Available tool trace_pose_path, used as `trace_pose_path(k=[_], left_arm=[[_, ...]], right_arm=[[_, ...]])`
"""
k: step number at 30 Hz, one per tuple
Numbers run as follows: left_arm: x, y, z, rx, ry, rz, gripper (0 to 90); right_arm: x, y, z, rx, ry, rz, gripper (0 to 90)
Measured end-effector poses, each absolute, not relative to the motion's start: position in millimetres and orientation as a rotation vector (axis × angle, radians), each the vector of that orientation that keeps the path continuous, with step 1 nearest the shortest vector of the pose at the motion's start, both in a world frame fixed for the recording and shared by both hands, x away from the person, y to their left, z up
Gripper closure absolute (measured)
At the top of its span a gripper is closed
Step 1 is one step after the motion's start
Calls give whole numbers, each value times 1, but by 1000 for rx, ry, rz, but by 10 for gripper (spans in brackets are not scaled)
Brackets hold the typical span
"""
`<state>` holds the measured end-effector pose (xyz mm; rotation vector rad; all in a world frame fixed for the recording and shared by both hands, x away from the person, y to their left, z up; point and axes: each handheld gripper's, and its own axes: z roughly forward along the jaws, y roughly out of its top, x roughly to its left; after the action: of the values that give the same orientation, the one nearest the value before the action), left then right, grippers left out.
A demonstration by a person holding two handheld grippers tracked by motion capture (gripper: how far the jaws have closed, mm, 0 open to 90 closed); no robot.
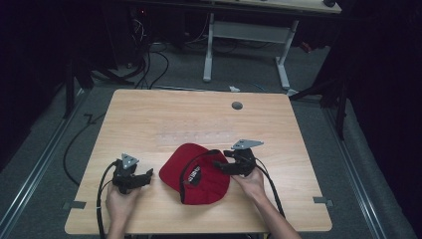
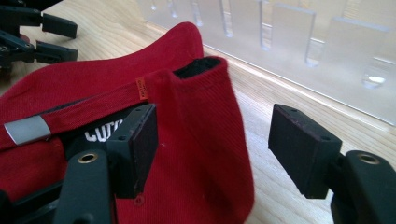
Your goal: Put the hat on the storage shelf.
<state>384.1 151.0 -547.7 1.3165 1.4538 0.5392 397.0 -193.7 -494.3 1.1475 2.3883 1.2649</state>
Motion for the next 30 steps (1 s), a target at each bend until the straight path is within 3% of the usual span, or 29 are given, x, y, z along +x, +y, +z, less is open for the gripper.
trace_pose_path(k=[30], left_arm=[[384,151,-548,1315,1454,537,249]], right_arm=[[420,-168,-518,1138,2467,1245,415]])
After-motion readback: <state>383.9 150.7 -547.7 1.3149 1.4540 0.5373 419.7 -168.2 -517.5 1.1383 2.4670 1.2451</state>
